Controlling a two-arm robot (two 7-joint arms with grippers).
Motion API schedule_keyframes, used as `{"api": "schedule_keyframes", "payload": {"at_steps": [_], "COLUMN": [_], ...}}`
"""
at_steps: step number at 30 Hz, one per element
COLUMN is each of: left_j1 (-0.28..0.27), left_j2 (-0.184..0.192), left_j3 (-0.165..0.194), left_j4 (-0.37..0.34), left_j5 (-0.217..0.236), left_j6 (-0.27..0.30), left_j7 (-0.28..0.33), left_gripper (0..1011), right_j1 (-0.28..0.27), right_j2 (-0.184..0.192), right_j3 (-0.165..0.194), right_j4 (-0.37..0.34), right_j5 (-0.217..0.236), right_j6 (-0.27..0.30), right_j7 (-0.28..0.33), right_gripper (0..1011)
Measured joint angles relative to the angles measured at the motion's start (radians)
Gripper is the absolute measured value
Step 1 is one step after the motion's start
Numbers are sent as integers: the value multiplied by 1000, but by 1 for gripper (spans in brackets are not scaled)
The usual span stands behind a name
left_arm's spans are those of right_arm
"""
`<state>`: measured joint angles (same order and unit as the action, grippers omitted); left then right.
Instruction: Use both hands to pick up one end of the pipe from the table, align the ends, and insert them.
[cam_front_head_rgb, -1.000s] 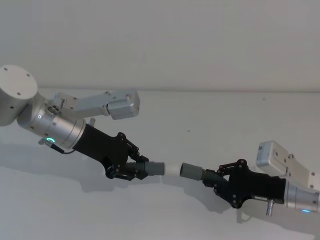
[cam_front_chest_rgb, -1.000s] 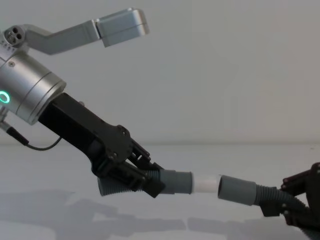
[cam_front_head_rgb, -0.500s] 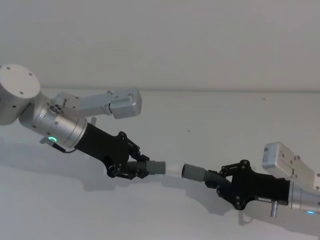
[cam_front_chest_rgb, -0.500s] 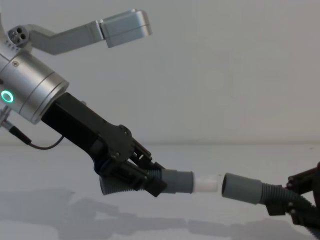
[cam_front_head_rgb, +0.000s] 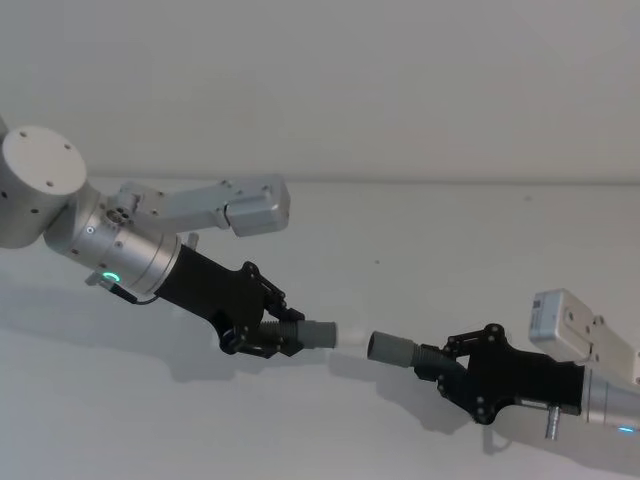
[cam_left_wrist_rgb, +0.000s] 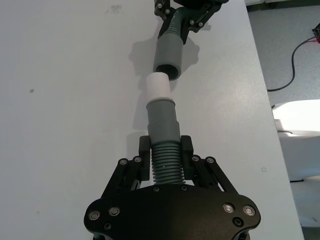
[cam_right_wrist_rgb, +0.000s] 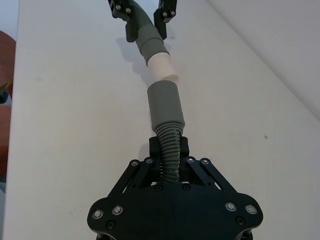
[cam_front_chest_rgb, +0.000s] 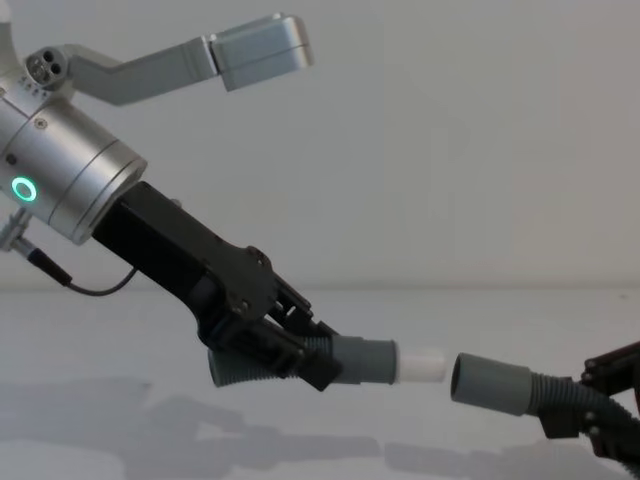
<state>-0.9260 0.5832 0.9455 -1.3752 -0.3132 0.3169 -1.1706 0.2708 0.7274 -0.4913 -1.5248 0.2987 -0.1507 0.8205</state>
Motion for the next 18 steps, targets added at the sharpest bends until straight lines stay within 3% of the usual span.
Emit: {"api": "schedule_keyframes", "payload": {"at_steps": [18], "left_j1": [-1], "left_j2": [8], "left_j3": [10], "left_j4": [-16], "left_j5": [-16], "left_j6": [0], "left_j7": [9], "left_gripper": [338], "right_j1": [-3], "right_j2": [11], "right_j3": [-17], "right_j4": [-18], "right_j5": [-18], "right_j6": [4], "right_j7": [-34], "right_gripper": [164]}}
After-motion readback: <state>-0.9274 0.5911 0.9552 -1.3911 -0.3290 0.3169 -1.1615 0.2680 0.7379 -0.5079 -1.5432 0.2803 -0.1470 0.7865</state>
